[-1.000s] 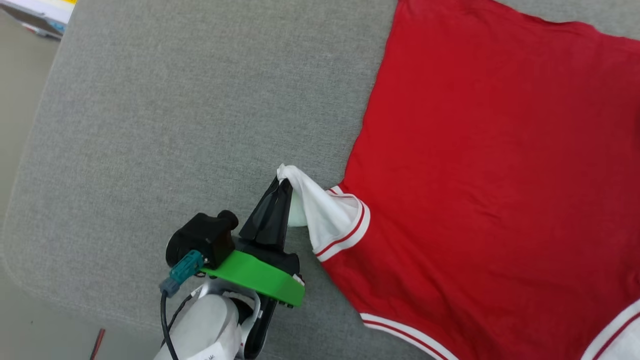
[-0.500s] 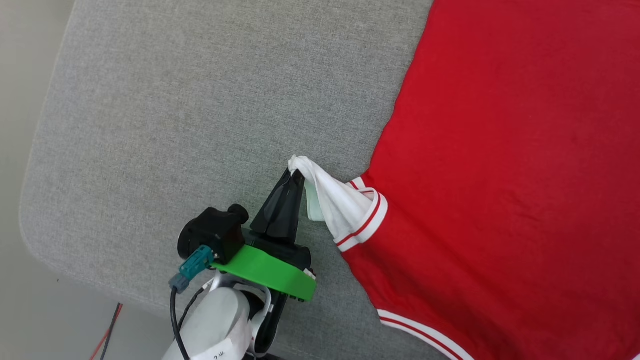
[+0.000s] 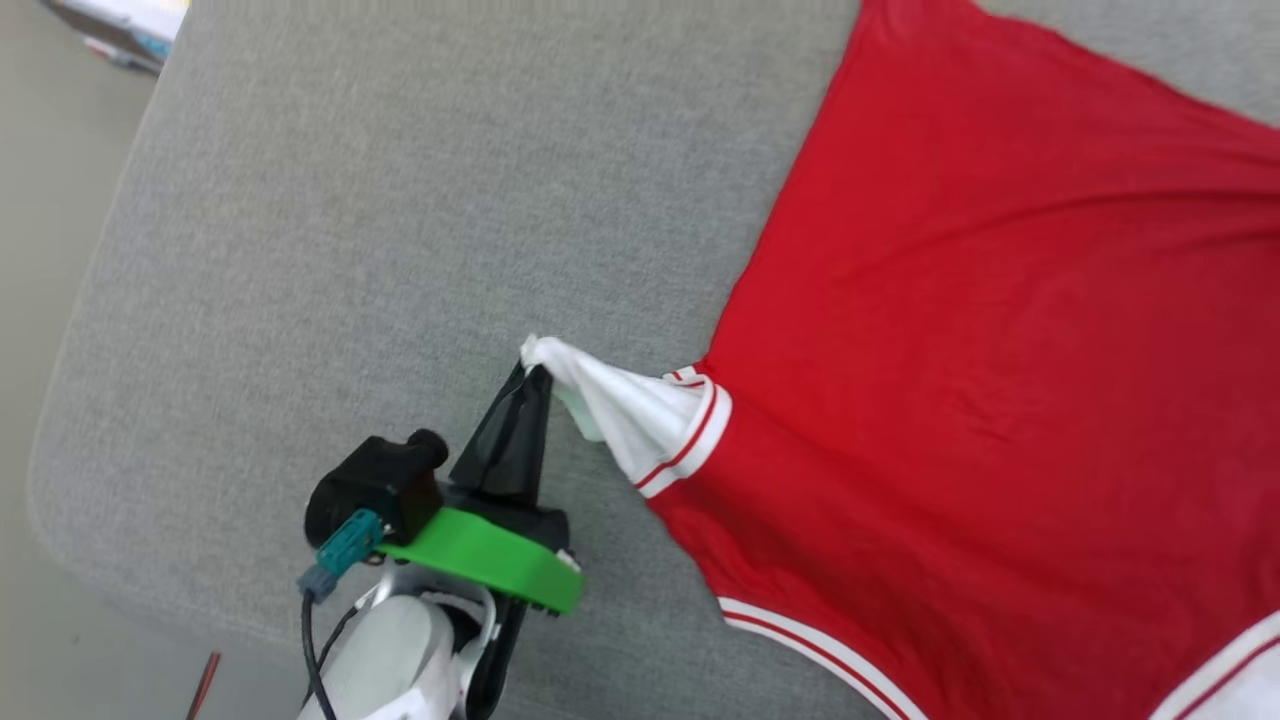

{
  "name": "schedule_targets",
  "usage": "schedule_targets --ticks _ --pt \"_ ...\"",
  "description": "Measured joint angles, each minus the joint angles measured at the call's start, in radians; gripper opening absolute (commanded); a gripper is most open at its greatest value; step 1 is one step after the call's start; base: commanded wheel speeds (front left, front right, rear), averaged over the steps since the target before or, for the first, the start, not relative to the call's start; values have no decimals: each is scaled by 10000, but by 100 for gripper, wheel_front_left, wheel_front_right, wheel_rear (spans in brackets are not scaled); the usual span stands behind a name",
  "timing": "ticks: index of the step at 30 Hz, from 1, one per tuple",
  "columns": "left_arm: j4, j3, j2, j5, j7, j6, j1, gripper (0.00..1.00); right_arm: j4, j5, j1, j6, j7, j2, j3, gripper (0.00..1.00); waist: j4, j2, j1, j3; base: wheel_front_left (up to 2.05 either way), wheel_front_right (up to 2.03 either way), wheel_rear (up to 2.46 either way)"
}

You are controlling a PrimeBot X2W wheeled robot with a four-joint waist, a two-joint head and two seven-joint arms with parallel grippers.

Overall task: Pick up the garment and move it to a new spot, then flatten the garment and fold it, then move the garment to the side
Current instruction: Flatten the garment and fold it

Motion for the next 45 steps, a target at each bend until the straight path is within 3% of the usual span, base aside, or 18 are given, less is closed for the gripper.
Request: schedule_targets --ticks 7,14,22,27,28,29,33,39,45 --pt "222 556 431 -155 13 263 606 0 -1912 830 2578 0 -554 -265 -341 0 -858 1 0 -898 0 0 0" --pt "211 957 863 -410 128 476 1262 0 -3603 1277 5862 0 -1085 198 -1603 0 -1804 1 -1 -1577 0 0 0" --pt "198 1179 1133 -681 468 612 1842 0 -5338 1001 9756 0 -1365 2623 -3484 0 -2676 1 -1 -2325 0 0 0" --pt "163 1189 1218 -773 652 673 1952 0 -5942 706 10668 0 -1499 4159 -3967 0 -3075 0 -1 -2605 0 0 0" --pt "163 1179 1221 -780 725 708 1952 0 -6029 633 10728 0 -1582 4307 -3960 13 -3123 0 -1 -2634 0 0 0" --pt "163 1154 1246 -771 775 765 1952 0 -6105 629 10769 0 -1693 4500 -3963 99 -3178 0 -2 -2666 0 0 0" --pt "104 1106 1273 -765 853 821 1953 0 -6473 500 10884 -2 -2778 4792 -3747 100 -3282 0 -1 -2707 0 0 0" --pt "-8 963 1273 -763 940 863 1944 0 -6899 199 10176 -2 -5710 4707 -3883 100 -3223 0 -1 -2633 0 0 0" --pt "-35 899 1243 -761 918 867 1839 0 -6468 165 9003 -2 -7306 4080 -3179 100 -3067 0 -1 -2467 0 0 0"
